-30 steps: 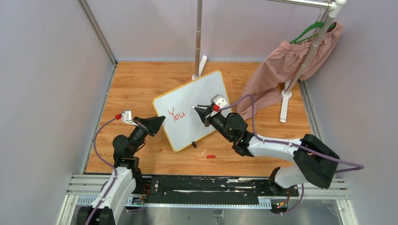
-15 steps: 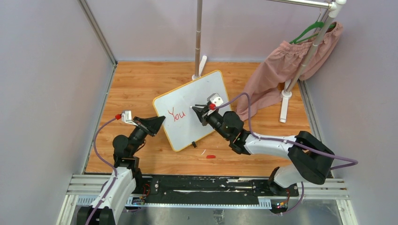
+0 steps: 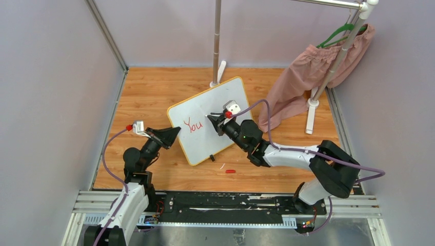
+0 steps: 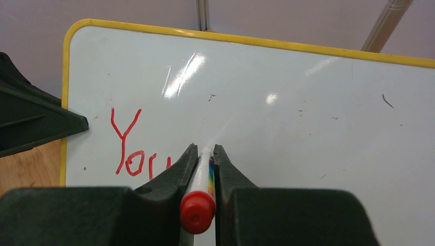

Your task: Write a sentence on the whiteboard

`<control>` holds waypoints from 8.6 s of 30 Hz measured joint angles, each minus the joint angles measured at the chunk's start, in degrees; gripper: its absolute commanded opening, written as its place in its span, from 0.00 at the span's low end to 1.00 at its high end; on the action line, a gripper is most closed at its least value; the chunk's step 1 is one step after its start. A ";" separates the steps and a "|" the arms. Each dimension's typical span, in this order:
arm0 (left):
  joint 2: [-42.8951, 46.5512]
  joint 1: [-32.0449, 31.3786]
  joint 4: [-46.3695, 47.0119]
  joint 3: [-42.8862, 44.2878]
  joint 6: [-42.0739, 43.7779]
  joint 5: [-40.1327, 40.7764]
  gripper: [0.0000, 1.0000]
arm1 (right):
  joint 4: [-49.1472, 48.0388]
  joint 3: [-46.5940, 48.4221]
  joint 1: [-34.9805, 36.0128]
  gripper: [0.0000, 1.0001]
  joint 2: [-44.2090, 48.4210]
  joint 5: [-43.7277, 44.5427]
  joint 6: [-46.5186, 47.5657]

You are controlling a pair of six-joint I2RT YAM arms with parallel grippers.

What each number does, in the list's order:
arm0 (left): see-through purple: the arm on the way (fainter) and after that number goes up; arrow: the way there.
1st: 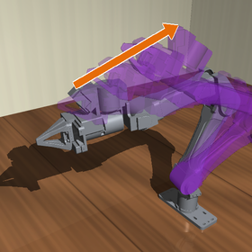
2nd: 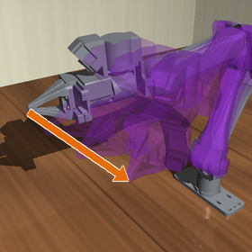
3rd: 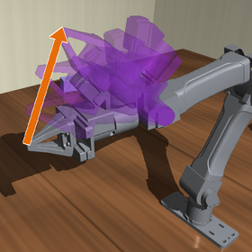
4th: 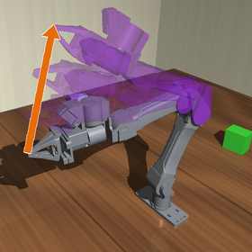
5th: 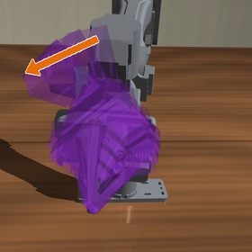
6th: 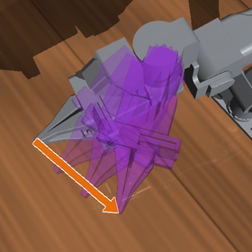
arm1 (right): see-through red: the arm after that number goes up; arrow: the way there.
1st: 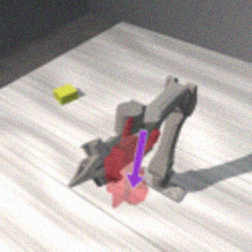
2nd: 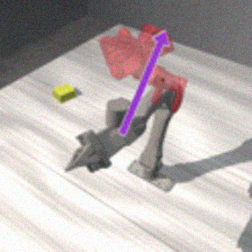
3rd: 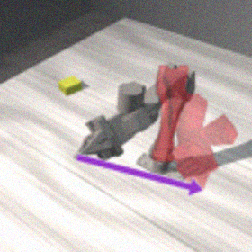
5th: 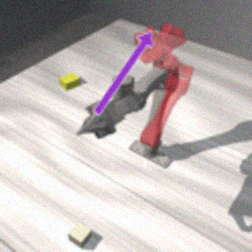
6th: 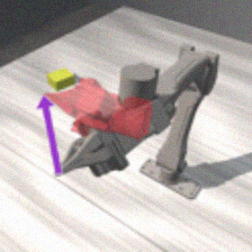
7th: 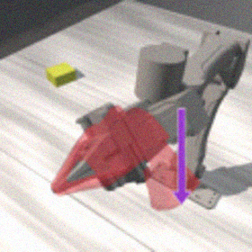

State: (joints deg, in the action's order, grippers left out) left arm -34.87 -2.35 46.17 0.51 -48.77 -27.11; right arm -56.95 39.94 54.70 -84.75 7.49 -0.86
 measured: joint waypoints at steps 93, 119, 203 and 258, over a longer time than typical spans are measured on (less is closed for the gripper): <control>0.31 0.00 0.00 0.00 0.20 -0.24 0.00 | -4.17 -7.39 -2.64 0.00 3.13 -2.91 -3.93; 0.31 0.00 0.00 0.00 0.20 -0.31 0.00 | -4.24 -3.98 -1.03 0.00 -0.22 -3.28 -4.02; 0.72 0.00 0.00 0.00 0.20 -0.74 0.00 | -1.86 -7.26 -1.64 0.00 2.38 -1.22 -2.58; 0.83 0.00 -0.02 0.00 0.31 -0.72 0.00 | -5.03 -6.84 -2.32 0.00 0.35 -1.46 -4.50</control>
State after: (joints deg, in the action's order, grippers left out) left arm -34.04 -2.35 46.15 0.51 -48.47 -27.83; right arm -61.98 33.10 52.38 -84.40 6.02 -5.37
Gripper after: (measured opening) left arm 0.143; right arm 0.162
